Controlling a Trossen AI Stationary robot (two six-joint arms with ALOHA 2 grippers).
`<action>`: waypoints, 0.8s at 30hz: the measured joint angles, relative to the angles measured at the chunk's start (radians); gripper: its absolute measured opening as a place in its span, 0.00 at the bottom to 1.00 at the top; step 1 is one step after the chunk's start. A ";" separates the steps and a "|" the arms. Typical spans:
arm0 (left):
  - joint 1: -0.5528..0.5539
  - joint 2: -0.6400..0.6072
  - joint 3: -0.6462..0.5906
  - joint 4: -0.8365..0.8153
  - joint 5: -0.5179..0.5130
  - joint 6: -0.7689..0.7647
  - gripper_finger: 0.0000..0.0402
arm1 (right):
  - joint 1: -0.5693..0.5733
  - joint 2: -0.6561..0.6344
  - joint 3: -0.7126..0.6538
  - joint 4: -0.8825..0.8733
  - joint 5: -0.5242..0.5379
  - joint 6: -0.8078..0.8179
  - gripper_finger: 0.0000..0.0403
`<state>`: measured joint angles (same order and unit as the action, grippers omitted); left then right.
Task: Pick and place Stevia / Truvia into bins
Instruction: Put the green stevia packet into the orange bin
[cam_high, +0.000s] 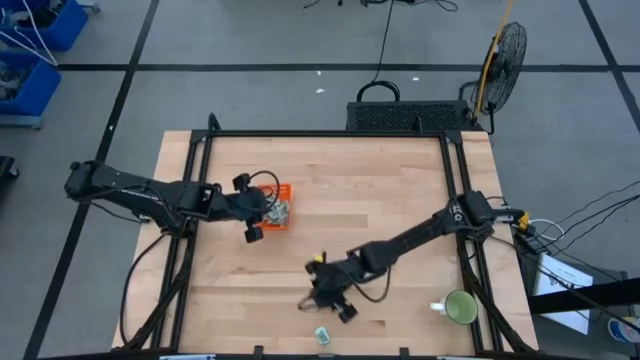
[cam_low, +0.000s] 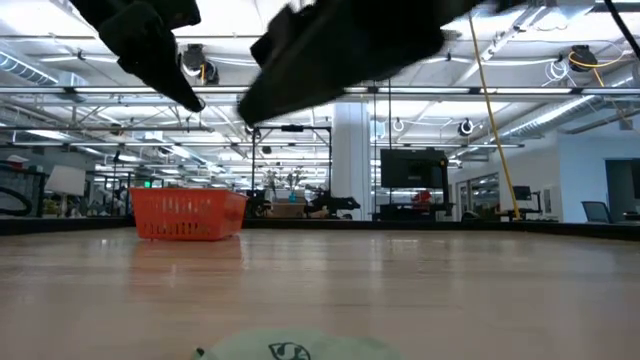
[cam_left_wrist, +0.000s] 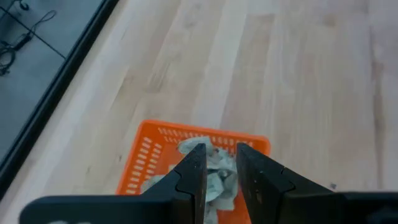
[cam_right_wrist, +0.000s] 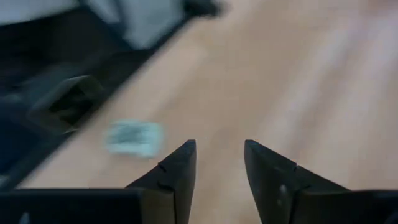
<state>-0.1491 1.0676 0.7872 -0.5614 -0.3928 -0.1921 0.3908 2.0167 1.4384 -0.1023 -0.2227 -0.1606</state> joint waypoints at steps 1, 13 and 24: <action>-0.005 0.000 0.000 0.009 0.000 -0.001 0.23 | 0.013 0.000 -0.019 0.026 -0.024 0.004 0.34; -0.022 0.000 0.000 0.159 -0.009 0.006 0.23 | 0.076 0.054 -0.156 0.359 -0.043 0.052 0.50; -0.023 0.000 0.000 0.163 0.000 -0.074 0.23 | 0.128 0.170 -0.156 0.467 0.044 0.065 0.54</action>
<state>-0.1722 1.0676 0.7872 -0.3988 -0.3923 -0.2662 0.5192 2.1867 1.2826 0.3646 -0.1783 -0.0957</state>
